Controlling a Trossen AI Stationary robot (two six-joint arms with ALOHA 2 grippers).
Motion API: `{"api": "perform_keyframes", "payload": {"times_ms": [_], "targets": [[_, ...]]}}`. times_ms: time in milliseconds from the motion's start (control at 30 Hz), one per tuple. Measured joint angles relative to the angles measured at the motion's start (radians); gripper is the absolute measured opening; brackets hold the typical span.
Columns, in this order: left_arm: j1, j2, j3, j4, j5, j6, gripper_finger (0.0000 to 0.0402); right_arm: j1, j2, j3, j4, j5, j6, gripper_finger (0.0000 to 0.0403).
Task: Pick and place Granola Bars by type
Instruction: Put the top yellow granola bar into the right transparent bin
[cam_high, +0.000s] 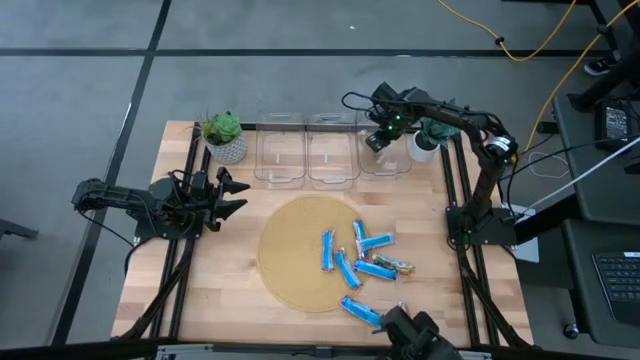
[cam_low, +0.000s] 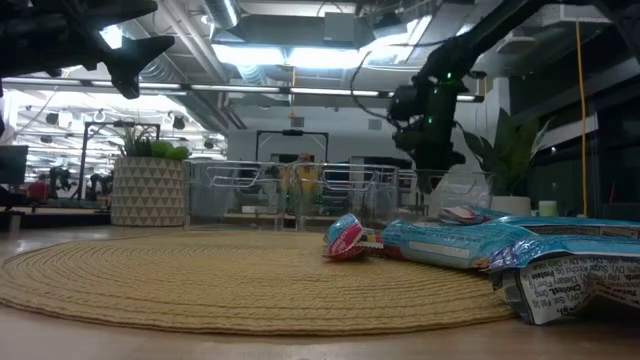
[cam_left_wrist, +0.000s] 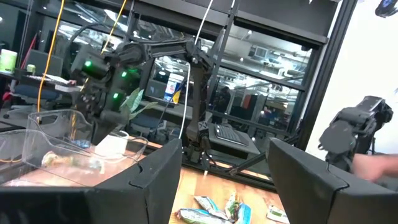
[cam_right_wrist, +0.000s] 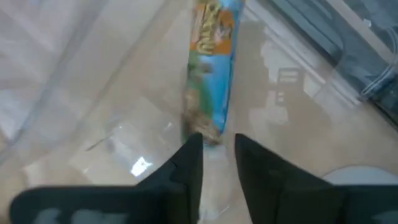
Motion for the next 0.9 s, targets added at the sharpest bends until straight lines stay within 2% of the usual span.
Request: {"api": "perform_keyframes", "payload": {"times_ms": [267, 567, 900], "targets": [[0.000, 0.000, 0.000, 0.000, 0.000, 0.000, 0.0226, 0.099, -0.147, 0.000, -0.033, 0.010, 0.100, 0.0154], [0.000, 0.000, 0.000, 0.000, 0.000, 0.000, 0.0226, 0.310, -0.343, 0.000, -0.123, 0.132, 0.245, 0.0155], [0.000, 0.000, 0.000, 0.000, 0.000, 0.000, 0.0226, 0.626, -0.515, 0.001, -0.211, 0.111, 0.425, 0.0155]]}}
